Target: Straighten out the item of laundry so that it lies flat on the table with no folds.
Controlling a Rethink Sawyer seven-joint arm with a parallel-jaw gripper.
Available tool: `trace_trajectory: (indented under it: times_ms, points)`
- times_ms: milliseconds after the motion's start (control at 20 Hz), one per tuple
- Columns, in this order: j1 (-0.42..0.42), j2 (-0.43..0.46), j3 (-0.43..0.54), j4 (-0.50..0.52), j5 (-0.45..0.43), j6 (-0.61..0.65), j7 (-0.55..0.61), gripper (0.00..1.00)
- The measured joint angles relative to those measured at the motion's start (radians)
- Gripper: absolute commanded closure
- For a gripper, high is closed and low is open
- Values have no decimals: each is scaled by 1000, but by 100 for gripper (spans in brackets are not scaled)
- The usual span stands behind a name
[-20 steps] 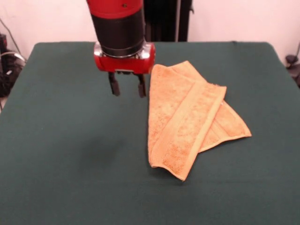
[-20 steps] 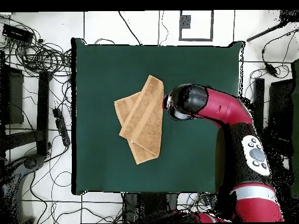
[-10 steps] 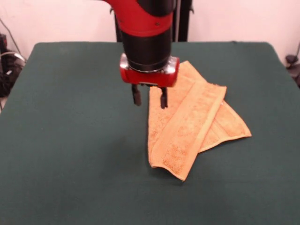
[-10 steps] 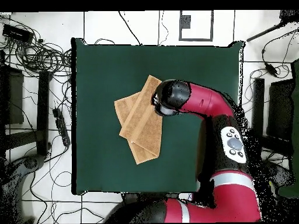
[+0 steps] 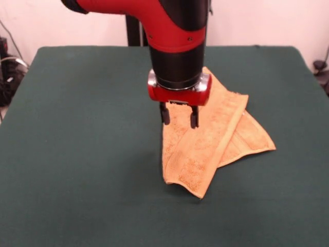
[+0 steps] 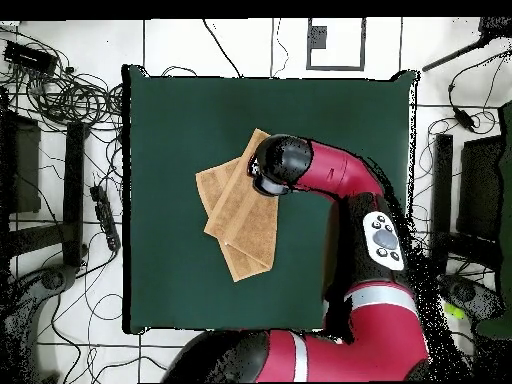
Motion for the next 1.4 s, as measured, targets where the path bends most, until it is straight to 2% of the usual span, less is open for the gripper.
trace_trajectory:
  times_ms: [450, 800, 1400]
  points:
    - [27, 32, -20, -31, 20, -3, 0, 0]
    - [69, 78, -52, -105, 63, -3, 2, 0]
    - [141, 155, -114, -209, 85, -3, 6, 0]
